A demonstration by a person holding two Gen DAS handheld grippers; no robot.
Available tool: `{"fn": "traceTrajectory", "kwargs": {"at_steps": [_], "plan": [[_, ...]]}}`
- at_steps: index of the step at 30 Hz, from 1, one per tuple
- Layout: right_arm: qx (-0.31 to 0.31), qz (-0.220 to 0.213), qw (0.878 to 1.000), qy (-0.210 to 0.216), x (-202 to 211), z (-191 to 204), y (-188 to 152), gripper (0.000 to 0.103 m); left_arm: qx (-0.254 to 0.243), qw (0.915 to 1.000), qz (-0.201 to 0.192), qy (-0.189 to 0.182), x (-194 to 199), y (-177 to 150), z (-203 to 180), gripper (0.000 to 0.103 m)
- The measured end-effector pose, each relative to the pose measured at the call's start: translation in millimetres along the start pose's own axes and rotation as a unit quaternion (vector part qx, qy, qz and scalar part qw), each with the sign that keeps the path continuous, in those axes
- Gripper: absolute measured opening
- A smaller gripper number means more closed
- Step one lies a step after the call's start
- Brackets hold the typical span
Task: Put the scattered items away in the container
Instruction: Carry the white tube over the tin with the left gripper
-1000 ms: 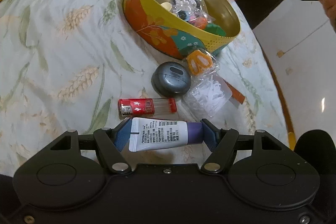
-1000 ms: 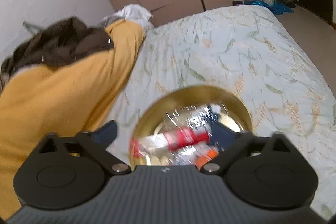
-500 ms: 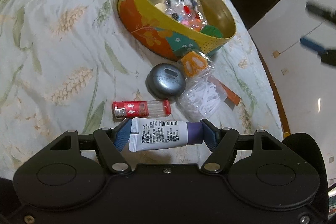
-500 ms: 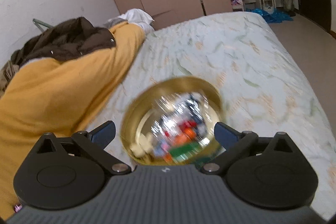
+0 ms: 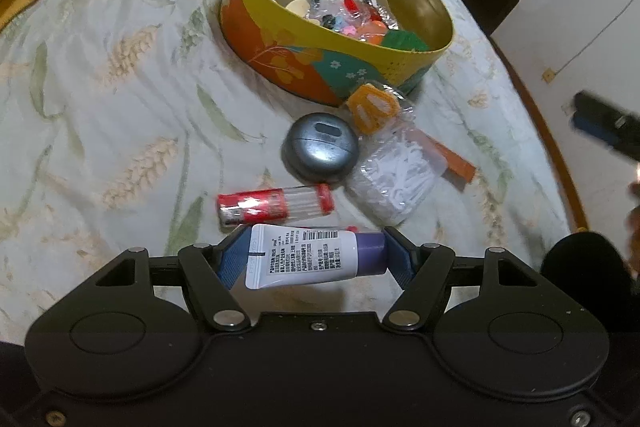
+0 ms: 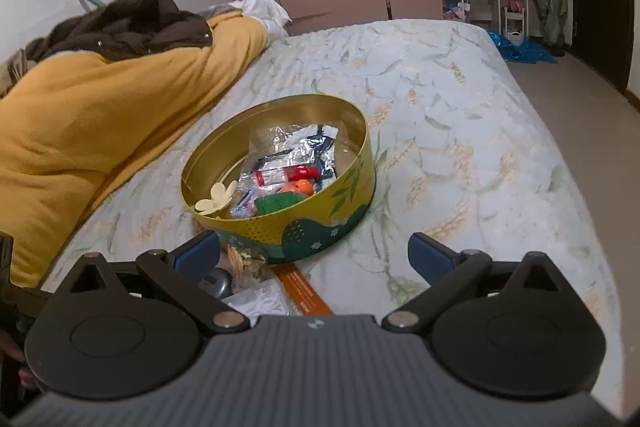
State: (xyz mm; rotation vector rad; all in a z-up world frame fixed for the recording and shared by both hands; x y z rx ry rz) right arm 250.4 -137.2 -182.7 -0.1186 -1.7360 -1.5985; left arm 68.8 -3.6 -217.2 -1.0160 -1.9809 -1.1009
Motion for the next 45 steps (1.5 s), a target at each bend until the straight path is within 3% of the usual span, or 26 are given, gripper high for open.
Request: {"fn": "traceTrajectory", "kwargs": {"at_steps": [3,5,10,15,29,36,45], "plan": [[-0.026,-0.012,1.000,-0.001,-7.4,-7.6,-20.2,0.103,0.002,1.0000,-0.006,0.008,-0.1,-4.1,-2.0,0.068],[-0.057,0.003,0.998,-0.007,-14.8,-14.7,-31.8,0.103,0.000,0.9999,-0.008,0.012,-0.1,-5.6,-4.0,0.068],[-0.139,-0.015,0.990,0.003,-13.2,-38.4,-37.7,0.103,-0.013,0.9995,-0.014,0.026,-0.6,-2.4,-10.5,0.068],[-0.166,-0.015,0.986,0.008,-16.0,-45.7,-42.3,0.103,-0.017,0.9992,-0.026,0.024,3.8,6.5,-18.2,0.068],[-0.117,0.040,0.992,0.007,-40.9,-25.1,-46.8,0.103,-0.047,0.9958,-0.077,0.018,32.9,69.1,-43.3,0.068],[-0.058,0.069,0.996,-0.022,-52.8,-9.9,-49.0,0.101,-0.071,0.9923,-0.101,0.012,41.1,107.2,-67.0,0.068],[0.025,0.045,0.998,0.038,-51.2,28.8,-42.6,0.101,-0.094,0.9895,-0.108,0.022,32.3,133.9,-87.4,0.068]]}}
Point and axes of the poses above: each gripper's, at about its wrist camera, not at the fingertips, and x roughly against the way its jaws point, z to its left, y to its top, the point moved 5 cm from there along -x, roughly the way its jaws point, and after that the axes turned 11 degrees about x, right-handed, at the moved point
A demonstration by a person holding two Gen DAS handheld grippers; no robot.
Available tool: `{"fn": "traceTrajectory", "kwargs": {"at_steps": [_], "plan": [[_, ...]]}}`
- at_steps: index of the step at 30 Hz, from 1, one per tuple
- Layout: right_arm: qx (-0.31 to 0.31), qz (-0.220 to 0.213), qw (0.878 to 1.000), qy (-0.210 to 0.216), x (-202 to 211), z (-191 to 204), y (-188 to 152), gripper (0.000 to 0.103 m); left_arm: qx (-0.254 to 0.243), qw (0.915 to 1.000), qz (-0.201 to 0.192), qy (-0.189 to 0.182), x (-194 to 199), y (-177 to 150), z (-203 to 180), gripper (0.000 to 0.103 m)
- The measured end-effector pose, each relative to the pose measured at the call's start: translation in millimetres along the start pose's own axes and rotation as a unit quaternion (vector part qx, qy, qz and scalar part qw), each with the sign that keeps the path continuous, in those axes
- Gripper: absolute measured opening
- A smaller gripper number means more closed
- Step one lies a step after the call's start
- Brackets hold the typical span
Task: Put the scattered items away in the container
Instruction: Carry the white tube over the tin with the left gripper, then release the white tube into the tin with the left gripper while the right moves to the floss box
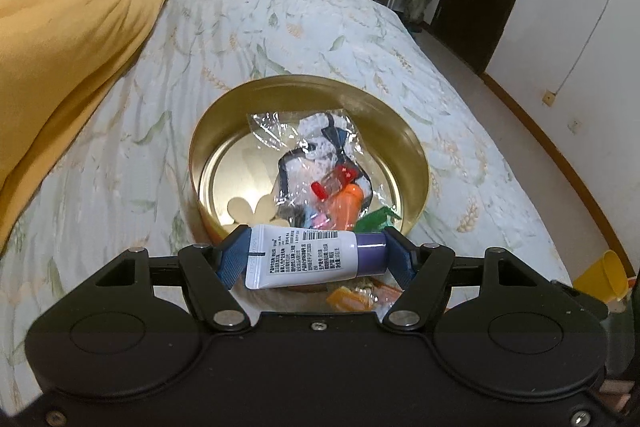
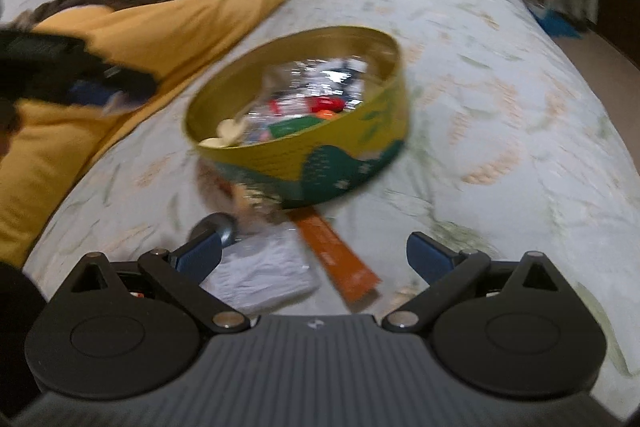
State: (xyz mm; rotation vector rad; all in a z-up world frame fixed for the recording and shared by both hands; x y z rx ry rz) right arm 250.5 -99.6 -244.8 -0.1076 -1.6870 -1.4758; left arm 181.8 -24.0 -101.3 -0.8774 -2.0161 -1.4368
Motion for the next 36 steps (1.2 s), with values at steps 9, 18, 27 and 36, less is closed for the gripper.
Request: {"fn": "traceTrajectory", "kwargs": {"at_steps": [9,18,27,36], "plan": [[0.013,-0.001,1.000,0.021,-3.0,8.5,0.4,0.101,0.000,1.0000,-0.003,0.003,-16.2,13.0,-7.2,0.068],[0.048,0.010,0.998,0.047,-14.8,28.0,-3.0,0.101,0.000,0.9999,-0.001,0.015,-48.3,31.6,-16.9,0.068],[0.065,0.024,0.996,0.054,-25.2,35.3,-6.5,0.102,0.028,0.9992,-0.013,0.023,-76.1,43.1,-23.0,0.068],[0.100,0.034,0.993,0.054,-37.8,48.0,-10.0,0.103,0.059,0.9973,-0.023,0.038,-86.1,36.2,-12.5,0.098]]}}
Point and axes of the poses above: each gripper's, at about its wrist camera, not at the fingertips, and x roughly against the way its jaws point, z to its left, y to its top, the point moved 5 cm from there along -x, roughly the way its jaws point, and after that the axes turned 11 degrees about x, right-handed, at the moved point
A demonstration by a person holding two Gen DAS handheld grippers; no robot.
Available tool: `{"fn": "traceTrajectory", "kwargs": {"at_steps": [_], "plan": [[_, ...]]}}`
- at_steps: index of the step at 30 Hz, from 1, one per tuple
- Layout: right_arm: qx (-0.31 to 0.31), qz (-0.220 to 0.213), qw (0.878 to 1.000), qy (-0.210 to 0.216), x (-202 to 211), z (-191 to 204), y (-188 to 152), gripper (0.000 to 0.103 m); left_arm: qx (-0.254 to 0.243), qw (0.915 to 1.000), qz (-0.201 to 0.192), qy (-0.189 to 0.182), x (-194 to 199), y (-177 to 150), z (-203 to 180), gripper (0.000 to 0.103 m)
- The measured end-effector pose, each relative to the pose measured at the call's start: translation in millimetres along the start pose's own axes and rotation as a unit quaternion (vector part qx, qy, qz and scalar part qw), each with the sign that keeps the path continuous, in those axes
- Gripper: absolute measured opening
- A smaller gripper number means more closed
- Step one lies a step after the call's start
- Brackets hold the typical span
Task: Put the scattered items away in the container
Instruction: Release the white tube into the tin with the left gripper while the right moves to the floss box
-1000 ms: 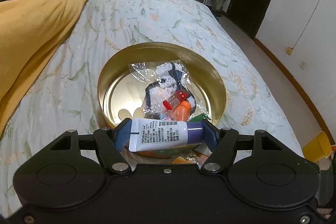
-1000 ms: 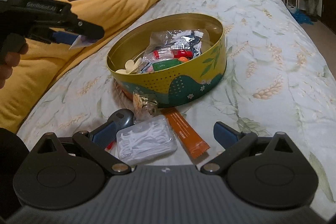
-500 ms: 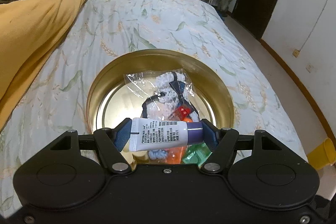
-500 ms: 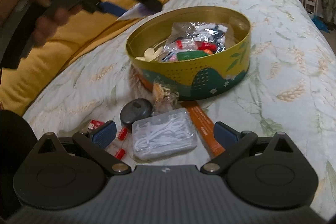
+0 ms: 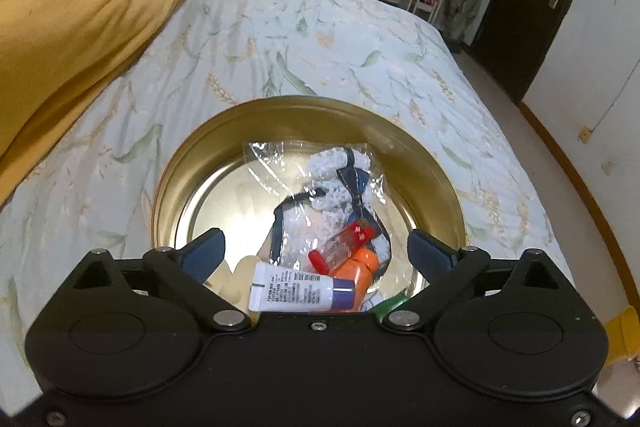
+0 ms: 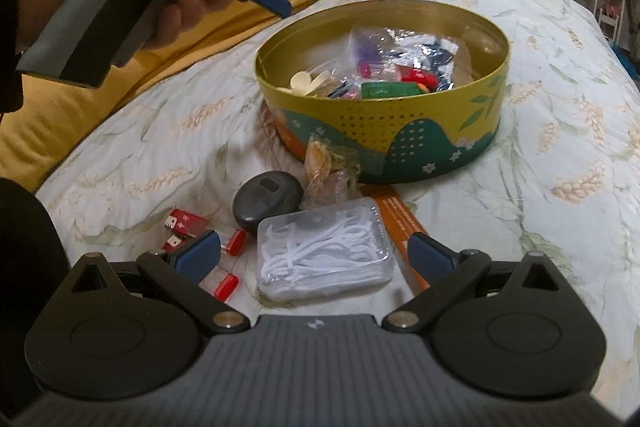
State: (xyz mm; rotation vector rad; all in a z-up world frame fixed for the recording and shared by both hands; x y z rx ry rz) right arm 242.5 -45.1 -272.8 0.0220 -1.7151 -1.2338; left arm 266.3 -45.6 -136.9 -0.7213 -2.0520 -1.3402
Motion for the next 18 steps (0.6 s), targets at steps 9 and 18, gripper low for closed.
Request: {"fn": "traceTrajectory", "kwargs": {"at_steps": [9,18], "plan": [[0.022,0.013,1.000,-0.002,-10.1,6.8,-1.0,0.103,0.019,0.9998,0.008,-0.008,31.3,-19.3,45.6,0.098],[0.035,0.026,0.999,-0.004,-19.8,8.4,-3.3,0.103,0.057,0.9971,0.048,0.015,37.4,-57.9,95.7,0.098]]}}
Point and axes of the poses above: each gripper's, at about its wrist camera, not at the fingertips, and x roughly against the way its jaws point, z to its left, y to its top, the point moved 5 cm from there along -x, roughly the way its jaws point, and after that the axes turned 11 degrees about x, right-handed, at the moved point
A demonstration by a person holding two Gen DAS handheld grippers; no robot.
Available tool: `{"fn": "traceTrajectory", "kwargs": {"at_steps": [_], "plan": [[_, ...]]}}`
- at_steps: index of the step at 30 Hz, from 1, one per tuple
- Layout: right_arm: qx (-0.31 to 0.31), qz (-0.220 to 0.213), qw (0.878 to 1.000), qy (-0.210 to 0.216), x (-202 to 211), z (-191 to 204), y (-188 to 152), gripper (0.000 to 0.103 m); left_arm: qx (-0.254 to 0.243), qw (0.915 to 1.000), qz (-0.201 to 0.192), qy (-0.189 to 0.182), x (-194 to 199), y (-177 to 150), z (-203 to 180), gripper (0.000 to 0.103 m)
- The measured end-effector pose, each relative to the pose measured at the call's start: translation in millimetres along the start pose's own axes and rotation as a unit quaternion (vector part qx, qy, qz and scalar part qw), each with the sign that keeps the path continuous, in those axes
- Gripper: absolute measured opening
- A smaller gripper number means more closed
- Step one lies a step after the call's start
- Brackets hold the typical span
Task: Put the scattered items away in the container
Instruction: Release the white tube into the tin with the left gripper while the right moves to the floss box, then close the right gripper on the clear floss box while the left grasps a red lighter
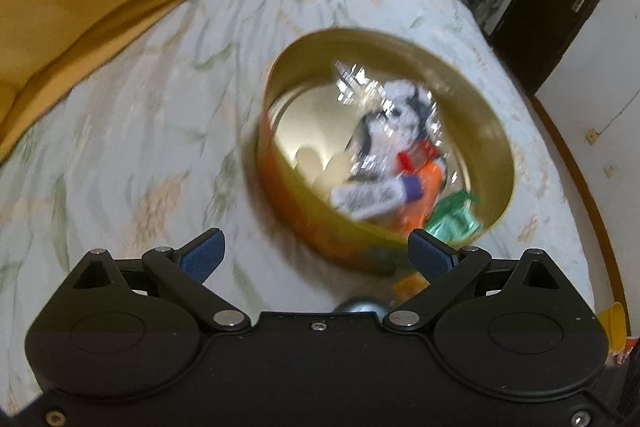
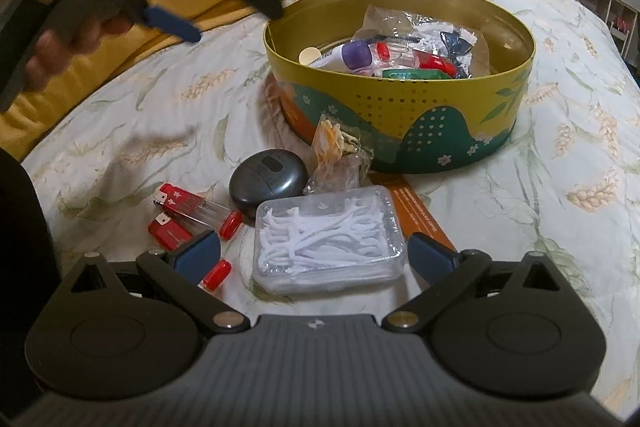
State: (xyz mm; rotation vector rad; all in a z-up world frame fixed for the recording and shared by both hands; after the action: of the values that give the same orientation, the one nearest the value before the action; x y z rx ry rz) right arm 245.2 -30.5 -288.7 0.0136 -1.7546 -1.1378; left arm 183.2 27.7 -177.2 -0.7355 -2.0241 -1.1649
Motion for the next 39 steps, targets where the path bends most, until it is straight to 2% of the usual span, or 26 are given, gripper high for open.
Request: {"fn": "traceTrajectory", "kwargs": {"at_steps": [6,14,16,20,22,29,39], "plan": [[0.004,0.004,1.000,-0.003,-3.5,-0.2,0.0,0.103,0.017,0.9998,0.013,-0.004,4.6,-22.1,15.3,0.098],[0.008,0.009,1.000,-0.007,-11.9,-0.4,1.4,0.102,0.023,0.9997,0.006,-0.006,16.1,-36.3,18.4,0.098],[0.009,0.013,1.000,-0.009,-13.7,0.0,0.6,0.101,0.024,0.9997,0.006,-0.005,18.3,-41.5,20.8,0.098],[0.007,0.027,1.000,-0.014,-18.1,-2.5,-2.6,0.086,0.030,0.9995,0.010,-0.003,22.0,-51.4,24.8,0.098],[0.002,0.027,1.000,-0.013,-18.2,-3.2,-4.0,0.086,0.030,0.9995,0.011,-0.003,24.2,-55.6,25.3,0.098],[-0.067,0.007,0.998,0.010,-5.1,-15.5,-4.6,0.086,0.023,0.9995,0.020,-0.004,27.9,-71.3,22.9,0.098],[-0.115,-0.031,0.993,-0.010,22.6,-34.0,-1.5,0.086,-0.001,0.9989,0.046,0.008,21.7,-105.3,9.3,0.098]]}}
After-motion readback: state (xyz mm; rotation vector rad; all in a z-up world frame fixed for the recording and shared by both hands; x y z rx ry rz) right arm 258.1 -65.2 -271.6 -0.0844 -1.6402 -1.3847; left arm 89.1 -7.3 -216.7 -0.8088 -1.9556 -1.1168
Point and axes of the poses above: each gripper's, at about its wrist camera, not at the fingertips, and x roughly against the way its jaws point, z to its left, y to its top, the point moved 5 cm from there along -x, roughly the way its jaws point, and after that the axes turned 11 degrees about x, right-handed, at the moved point
